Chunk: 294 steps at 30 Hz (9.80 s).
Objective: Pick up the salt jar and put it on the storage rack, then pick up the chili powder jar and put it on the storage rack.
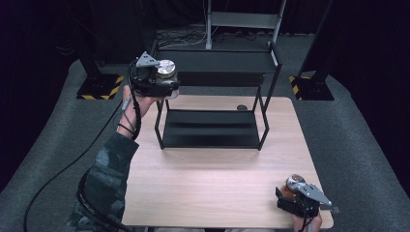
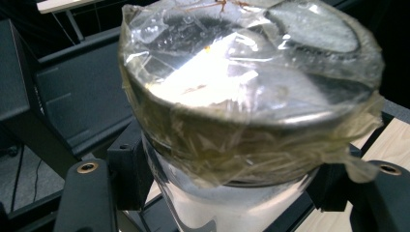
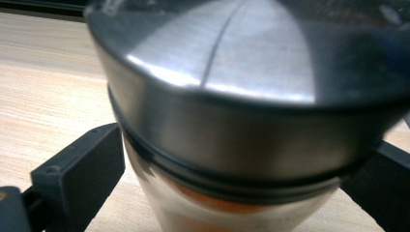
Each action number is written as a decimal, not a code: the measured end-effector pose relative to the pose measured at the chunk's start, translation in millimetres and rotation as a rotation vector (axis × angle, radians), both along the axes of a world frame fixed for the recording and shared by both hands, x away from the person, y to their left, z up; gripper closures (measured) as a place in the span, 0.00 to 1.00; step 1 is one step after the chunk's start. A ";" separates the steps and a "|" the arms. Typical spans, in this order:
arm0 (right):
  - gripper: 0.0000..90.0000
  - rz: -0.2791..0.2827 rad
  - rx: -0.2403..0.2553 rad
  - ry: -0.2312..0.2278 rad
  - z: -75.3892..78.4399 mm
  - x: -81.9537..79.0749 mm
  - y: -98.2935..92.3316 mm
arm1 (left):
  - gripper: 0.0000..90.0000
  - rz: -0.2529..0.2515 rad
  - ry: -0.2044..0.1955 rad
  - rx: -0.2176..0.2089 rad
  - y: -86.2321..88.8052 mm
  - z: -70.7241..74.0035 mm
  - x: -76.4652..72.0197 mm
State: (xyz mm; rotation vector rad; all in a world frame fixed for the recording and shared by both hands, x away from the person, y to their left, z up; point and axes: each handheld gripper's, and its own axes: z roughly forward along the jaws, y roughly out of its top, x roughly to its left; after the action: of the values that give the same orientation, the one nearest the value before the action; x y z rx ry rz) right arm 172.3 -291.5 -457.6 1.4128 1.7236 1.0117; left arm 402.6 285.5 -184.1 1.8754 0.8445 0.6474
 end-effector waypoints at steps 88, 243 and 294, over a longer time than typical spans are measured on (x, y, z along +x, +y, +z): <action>0.00 0.003 0.001 -0.001 -0.1 0.0 -0.7 | 0.34 0.089 0.044 -0.001 -39.7 65.1 61.0; 0.00 -0.008 0.011 -0.013 -1.7 -2.3 -1.2 | 0.00 0.098 0.254 0.150 3.0 -244.4 -136.8; 0.00 0.014 0.013 0.026 3.1 5.3 -5.5 | 0.00 0.115 0.319 0.133 0.8 -253.1 -124.2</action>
State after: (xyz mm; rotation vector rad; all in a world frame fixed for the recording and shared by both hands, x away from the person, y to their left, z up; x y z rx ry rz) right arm 177.6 -297.0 -454.6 1.4298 1.7506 1.0174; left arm 278.4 286.3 -437.2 2.0957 1.1440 0.4895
